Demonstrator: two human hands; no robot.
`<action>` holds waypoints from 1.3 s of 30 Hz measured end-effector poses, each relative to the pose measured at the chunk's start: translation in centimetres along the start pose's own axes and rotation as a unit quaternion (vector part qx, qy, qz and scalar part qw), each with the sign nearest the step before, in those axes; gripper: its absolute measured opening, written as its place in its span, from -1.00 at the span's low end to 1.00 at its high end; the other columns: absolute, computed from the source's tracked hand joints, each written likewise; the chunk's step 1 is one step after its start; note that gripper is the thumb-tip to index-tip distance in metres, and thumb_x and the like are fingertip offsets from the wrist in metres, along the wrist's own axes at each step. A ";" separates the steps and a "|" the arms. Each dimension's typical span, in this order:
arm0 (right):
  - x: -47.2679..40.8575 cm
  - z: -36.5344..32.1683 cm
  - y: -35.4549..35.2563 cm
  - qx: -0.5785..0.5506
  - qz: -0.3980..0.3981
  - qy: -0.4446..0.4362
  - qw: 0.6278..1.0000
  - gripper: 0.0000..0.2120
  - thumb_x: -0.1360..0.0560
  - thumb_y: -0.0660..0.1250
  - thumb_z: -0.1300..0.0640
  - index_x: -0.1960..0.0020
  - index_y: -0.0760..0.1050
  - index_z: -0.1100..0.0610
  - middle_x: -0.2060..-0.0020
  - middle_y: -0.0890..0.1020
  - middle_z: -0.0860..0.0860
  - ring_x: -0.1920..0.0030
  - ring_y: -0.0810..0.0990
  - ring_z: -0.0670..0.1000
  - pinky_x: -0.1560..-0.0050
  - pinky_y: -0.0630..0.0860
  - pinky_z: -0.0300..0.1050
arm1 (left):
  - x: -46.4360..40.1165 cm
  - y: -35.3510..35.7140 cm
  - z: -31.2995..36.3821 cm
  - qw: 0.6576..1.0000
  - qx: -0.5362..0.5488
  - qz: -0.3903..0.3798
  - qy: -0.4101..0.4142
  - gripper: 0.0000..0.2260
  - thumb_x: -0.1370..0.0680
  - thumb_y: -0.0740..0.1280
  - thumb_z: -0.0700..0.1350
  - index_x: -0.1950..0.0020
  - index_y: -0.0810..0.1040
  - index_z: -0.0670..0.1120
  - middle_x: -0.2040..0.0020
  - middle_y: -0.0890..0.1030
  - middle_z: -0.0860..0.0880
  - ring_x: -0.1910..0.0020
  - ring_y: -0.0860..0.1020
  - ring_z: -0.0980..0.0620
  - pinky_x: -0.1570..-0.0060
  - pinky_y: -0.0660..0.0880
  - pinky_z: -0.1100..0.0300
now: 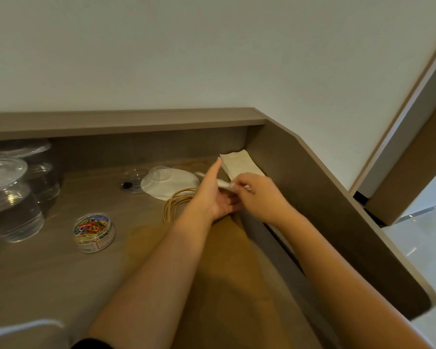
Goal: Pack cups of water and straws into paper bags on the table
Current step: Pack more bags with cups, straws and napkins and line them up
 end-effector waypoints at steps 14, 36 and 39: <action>8.0 9.3 -0.5 0.189 -0.153 0.286 0.927 -0.76 -0.52 0.29 0.13 0.29 0.35 0.12 0.35 0.45 0.03 0.37 0.42 -0.03 0.39 0.35 -0.22 | 2.4 -0.7 0.0 0.994 -0.081 0.043 0.055 -0.69 -0.59 0.20 -0.27 -0.32 0.32 -0.10 -0.27 0.49 -0.20 -0.23 0.48 -0.22 -0.27 0.36 -0.21; 3.8 -2.1 -1.6 -0.177 -0.035 0.110 0.977 -0.84 -0.50 0.35 0.11 0.23 0.56 0.13 0.40 0.62 0.02 0.49 0.56 -0.16 0.45 0.46 -0.40 | 9.8 1.3 0.5 0.952 -0.231 0.004 0.200 -0.81 -0.53 0.19 -0.33 -0.04 0.52 -0.14 0.31 0.61 -0.05 0.37 0.62 0.07 0.33 0.58 0.21; 4.0 -4.9 -1.4 -0.141 -0.002 0.061 0.988 -0.87 -0.44 0.43 0.05 0.15 0.53 0.09 0.28 0.58 -0.05 0.31 0.55 -0.14 0.33 0.42 -0.32 | 13.1 -0.3 1.6 0.931 -0.275 0.024 0.239 -0.81 -0.56 0.25 -0.27 -0.01 0.52 0.02 0.17 0.65 0.00 0.25 0.66 0.11 0.34 0.58 0.24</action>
Point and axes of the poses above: each hand's wrist, its own x-axis away from the middle knuckle, its own y-axis out of the palm, z = x × y, the point moved 10 cm from there along -x, towards the middle knuckle
